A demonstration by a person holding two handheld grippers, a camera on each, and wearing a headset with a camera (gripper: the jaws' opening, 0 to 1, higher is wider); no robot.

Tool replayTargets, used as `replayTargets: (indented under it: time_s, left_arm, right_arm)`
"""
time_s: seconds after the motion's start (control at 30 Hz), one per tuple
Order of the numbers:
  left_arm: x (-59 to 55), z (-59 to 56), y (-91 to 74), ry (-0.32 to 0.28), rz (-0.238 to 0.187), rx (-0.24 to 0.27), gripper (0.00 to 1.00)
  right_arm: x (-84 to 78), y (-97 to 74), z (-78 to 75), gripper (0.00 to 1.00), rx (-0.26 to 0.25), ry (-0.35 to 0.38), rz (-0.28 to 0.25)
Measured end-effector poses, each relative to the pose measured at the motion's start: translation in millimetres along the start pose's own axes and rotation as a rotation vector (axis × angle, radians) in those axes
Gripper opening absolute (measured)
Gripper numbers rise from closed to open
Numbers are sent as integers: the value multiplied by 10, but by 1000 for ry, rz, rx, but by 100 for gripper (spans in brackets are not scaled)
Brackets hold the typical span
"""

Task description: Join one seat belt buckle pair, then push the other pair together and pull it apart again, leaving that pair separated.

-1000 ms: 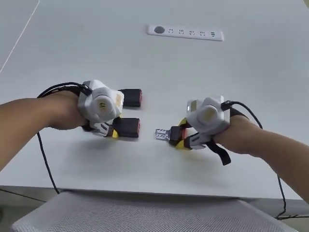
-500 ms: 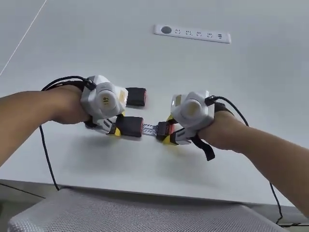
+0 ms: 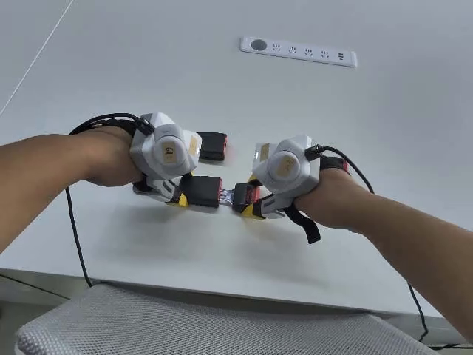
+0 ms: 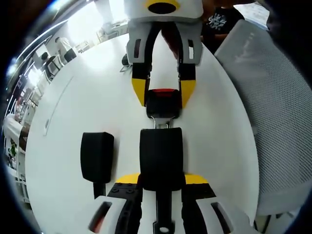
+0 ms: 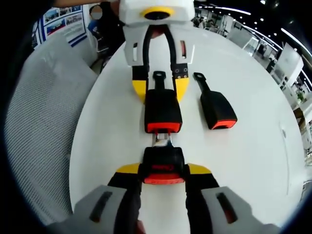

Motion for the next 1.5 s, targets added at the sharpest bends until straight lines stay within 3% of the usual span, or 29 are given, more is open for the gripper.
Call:
replayTargets:
  time_s: [0.07,0.2,0.4,0.57,0.8,1.3,1.5]
  left_arm:
    - [-3,3,4,2,-8,1,31]
    - [2,4,11,4,-8,-8,31]
    - [29,-19,-16,1,-4,-15,31]
    - [46,-29,-37,-5,-16,-18,30]
    - [50,-25,-43,-4,-20,-21,30]
    - [37,-33,-25,-14,7,-6,31]
    - [40,-40,-52,-18,-13,-9,30]
  right_arm:
    - [-12,-8,-9,34,14,13,-24]
    - [4,7,-6,34,25,7,-15]
    - [44,25,-15,33,23,21,-2]
    - [166,101,-8,33,14,9,-12]
    - [167,95,-23,32,14,15,-30]
    - [174,82,-26,33,16,20,-2]
    - [151,67,-40,32,20,13,30]
Point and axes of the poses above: the centre of the closed fingertips' face, and the gripper's own axes: y roughly forward along the fingers, z roughly to its left, x roughly out of its top, the point moved 3 cm from there along -y, roughly backward along the fingers, and after that the axes turned 12 degrees about x, right-handed, at the moved point
